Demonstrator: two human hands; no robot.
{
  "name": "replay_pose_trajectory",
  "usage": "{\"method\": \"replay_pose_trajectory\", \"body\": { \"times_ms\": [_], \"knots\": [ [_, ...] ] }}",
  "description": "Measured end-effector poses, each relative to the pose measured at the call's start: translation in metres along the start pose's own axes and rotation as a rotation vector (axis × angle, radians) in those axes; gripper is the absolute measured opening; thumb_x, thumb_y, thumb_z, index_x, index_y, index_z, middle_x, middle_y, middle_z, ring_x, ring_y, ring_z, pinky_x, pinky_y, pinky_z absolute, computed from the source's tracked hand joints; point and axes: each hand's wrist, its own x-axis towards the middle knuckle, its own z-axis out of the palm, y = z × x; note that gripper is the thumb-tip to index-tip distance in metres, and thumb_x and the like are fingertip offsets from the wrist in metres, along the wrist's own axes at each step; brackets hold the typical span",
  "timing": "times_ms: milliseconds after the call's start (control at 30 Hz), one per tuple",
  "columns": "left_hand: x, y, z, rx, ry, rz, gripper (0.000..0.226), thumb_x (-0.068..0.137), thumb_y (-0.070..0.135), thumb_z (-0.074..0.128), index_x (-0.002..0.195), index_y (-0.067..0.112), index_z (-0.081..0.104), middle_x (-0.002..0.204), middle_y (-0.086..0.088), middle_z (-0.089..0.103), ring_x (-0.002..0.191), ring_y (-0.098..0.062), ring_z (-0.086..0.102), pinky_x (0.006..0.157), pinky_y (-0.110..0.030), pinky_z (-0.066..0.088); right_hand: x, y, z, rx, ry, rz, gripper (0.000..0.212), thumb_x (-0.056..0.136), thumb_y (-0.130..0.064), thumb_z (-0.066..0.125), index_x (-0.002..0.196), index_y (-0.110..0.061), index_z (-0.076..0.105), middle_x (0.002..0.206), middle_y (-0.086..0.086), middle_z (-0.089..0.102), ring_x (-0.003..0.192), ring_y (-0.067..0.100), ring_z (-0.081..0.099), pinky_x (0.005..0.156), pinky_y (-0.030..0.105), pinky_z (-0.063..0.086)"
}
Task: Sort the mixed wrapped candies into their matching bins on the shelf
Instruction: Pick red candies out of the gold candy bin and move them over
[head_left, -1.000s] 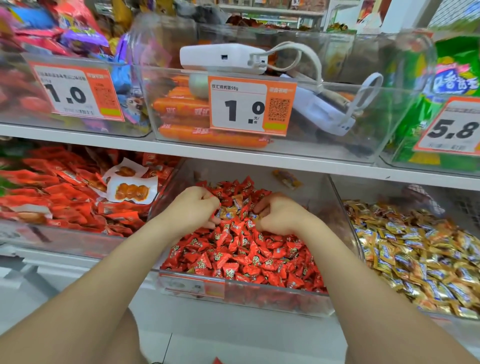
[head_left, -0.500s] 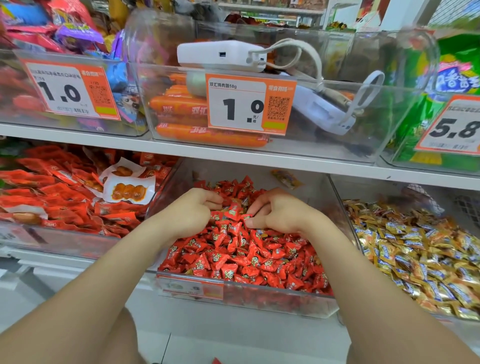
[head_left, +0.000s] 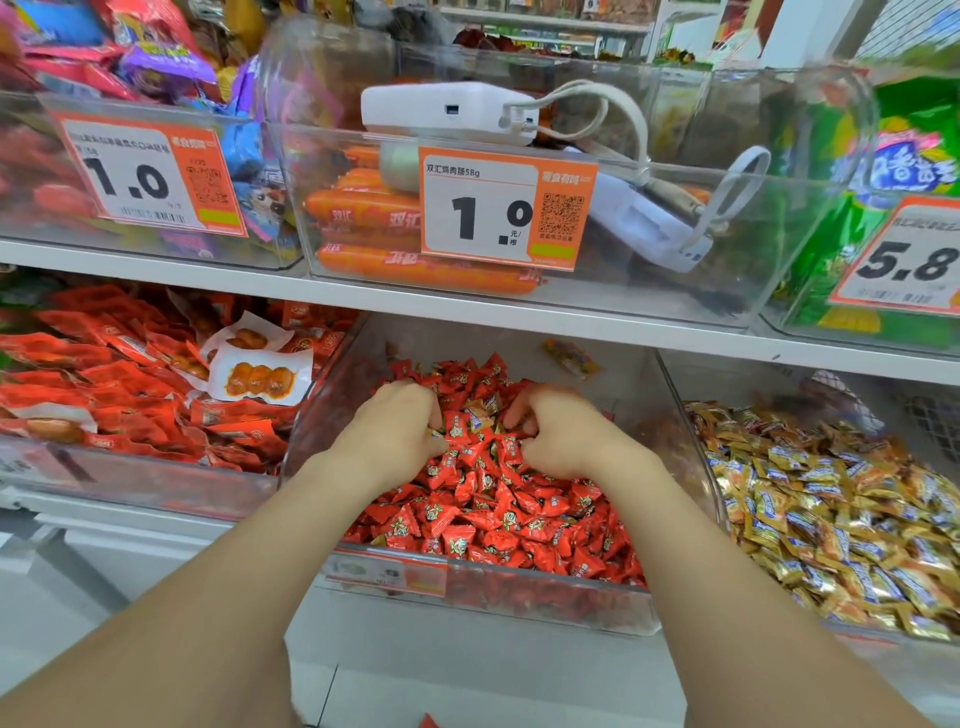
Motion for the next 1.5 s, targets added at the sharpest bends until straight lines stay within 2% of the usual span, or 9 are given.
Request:
{"method": "replay_pose_trajectory", "body": {
  "times_ms": [200, 367, 500, 633, 767, 933, 1167, 1333, 1500],
  "knots": [
    [0.003, 0.0, 0.003, 0.016, -0.015, -0.081, 0.052, 0.085, 0.031, 0.087, 0.127, 0.02, 0.059, 0.13, -0.008, 0.047, 0.114, -0.036, 0.06, 0.098, -0.047, 0.054, 0.008, 0.0, 0.012, -0.041, -0.082, -0.066, 0.047, 0.092, -0.019, 0.076, 0.136, -0.02, 0.061, 0.123, 0.0, 0.061, 0.115, 0.018, 0.06, 0.098, 0.028, 0.05],
    [0.007, -0.007, 0.007, 0.017, -0.027, -0.042, 0.043, 0.087, 0.032, 0.085, 0.123, 0.023, 0.065, 0.12, -0.007, 0.06, 0.107, -0.03, 0.062, 0.094, -0.045, 0.055, 0.011, 0.002, 0.017, -0.066, -0.06, -0.087, 0.028, 0.096, -0.02, 0.073, 0.121, -0.018, 0.061, 0.104, -0.002, 0.056, 0.097, 0.02, 0.057, 0.079, 0.03, 0.045],
    [0.006, -0.008, 0.006, 0.001, -0.059, -0.01, 0.029, 0.091, 0.036, 0.078, 0.113, 0.022, 0.065, 0.104, -0.004, 0.063, 0.097, -0.029, 0.065, 0.086, -0.045, 0.057, 0.01, 0.003, 0.008, -0.04, 0.026, -0.081, 0.027, 0.102, -0.018, 0.062, 0.128, -0.019, 0.061, 0.113, -0.006, 0.048, 0.098, 0.013, 0.048, 0.074, 0.021, 0.032],
    [0.003, -0.006, 0.0, -0.098, -0.064, -0.003, 0.023, 0.097, 0.033, 0.072, 0.113, 0.022, 0.06, 0.1, -0.002, 0.064, 0.085, -0.02, 0.066, 0.075, -0.037, 0.057, 0.008, 0.004, -0.001, 0.045, 0.007, -0.046, 0.023, 0.109, -0.023, 0.049, 0.125, -0.019, 0.066, 0.099, -0.006, 0.052, 0.071, 0.004, 0.047, 0.052, 0.017, 0.033],
    [-0.003, -0.002, -0.01, -0.243, -0.023, 0.0, 0.002, 0.102, 0.025, 0.058, 0.102, 0.023, 0.059, 0.087, -0.007, 0.071, 0.077, -0.028, 0.069, 0.066, -0.044, 0.056, 0.011, 0.009, -0.005, 0.152, 0.134, 0.024, 0.025, 0.109, -0.025, 0.05, 0.099, -0.018, 0.071, 0.087, -0.001, 0.066, 0.069, 0.012, 0.059, 0.056, 0.025, 0.04],
    [-0.009, 0.008, -0.014, -0.362, -0.029, -0.007, 0.017, 0.104, 0.019, 0.047, 0.108, 0.026, 0.062, 0.084, -0.014, 0.073, 0.063, -0.023, 0.062, 0.054, -0.033, 0.049, 0.006, 0.005, -0.007, 0.126, 0.121, 0.064, 0.032, 0.1, -0.005, 0.047, 0.112, -0.013, 0.076, 0.102, -0.001, 0.069, 0.069, 0.012, 0.058, 0.049, 0.012, 0.038],
    [-0.01, 0.02, -0.022, -0.714, -0.049, -0.28, 0.04, 0.095, 0.026, 0.044, 0.062, 0.017, 0.064, 0.063, -0.003, 0.053, 0.059, -0.021, 0.043, 0.053, -0.03, 0.042, -0.005, -0.007, -0.005, -0.008, -0.002, 0.151, 0.036, 0.078, -0.059, 0.082, 0.081, -0.024, 0.074, 0.082, -0.007, 0.072, 0.082, 0.014, 0.068, 0.078, 0.034, 0.061],
    [-0.015, 0.028, -0.023, -0.748, -0.083, -0.271, 0.046, 0.096, 0.044, 0.049, 0.062, 0.013, 0.051, 0.055, -0.007, 0.055, 0.047, -0.022, 0.047, 0.047, -0.029, 0.043, -0.032, -0.013, -0.017, -0.036, -0.223, 0.141, 0.032, 0.072, -0.051, 0.093, 0.079, -0.023, 0.081, 0.067, -0.011, 0.07, 0.064, 0.007, 0.064, 0.058, 0.022, 0.05],
    [-0.014, 0.038, -0.014, -0.817, -0.085, -0.17, 0.029, 0.103, 0.018, 0.059, 0.083, 0.001, 0.07, 0.074, -0.012, 0.068, 0.054, -0.022, 0.063, 0.053, -0.033, 0.056, -0.051, -0.007, -0.032, -0.021, -0.173, 0.145, 0.036, 0.08, -0.059, 0.084, 0.073, -0.024, 0.079, 0.064, -0.011, 0.069, 0.066, 0.004, 0.063, 0.064, 0.024, 0.05]
  ]
}}
